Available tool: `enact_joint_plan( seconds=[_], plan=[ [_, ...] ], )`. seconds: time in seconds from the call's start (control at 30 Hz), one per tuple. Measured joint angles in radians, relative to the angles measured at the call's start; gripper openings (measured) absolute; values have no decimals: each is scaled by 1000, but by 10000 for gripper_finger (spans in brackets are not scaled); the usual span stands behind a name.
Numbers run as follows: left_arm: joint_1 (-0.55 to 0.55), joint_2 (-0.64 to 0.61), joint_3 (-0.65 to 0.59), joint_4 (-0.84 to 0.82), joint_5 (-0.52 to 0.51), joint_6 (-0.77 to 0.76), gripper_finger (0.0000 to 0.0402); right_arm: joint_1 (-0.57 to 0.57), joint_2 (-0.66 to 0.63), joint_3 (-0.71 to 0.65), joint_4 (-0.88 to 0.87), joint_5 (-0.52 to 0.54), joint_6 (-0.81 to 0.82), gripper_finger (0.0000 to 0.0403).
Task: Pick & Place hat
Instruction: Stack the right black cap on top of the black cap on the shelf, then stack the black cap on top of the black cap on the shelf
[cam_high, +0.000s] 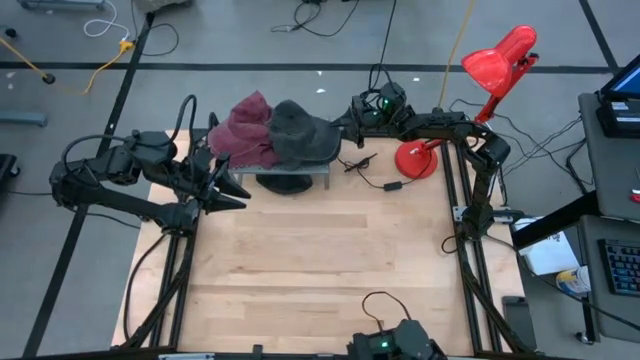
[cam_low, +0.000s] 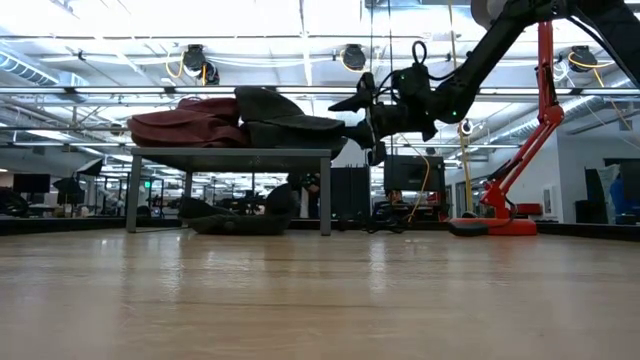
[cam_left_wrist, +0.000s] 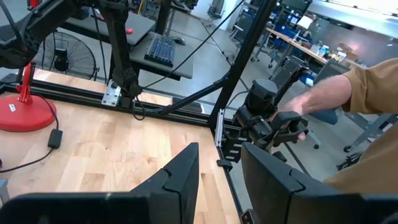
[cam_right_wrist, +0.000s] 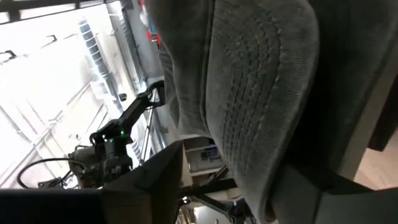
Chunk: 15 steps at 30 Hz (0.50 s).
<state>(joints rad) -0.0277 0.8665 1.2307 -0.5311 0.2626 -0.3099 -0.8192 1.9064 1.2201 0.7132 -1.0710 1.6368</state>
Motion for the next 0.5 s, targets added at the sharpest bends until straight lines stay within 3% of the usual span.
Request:
enact_joint_plan(
  seconds=[0.27,0.5],
  plan=[
    [0,0,0,-14,0,-13,122,-14,-23,-1,-51,52,-18,227],
    [0,0,0,-23,0,-18,122,-56,-125,-2,-376,161,-264,215]
  ],
)
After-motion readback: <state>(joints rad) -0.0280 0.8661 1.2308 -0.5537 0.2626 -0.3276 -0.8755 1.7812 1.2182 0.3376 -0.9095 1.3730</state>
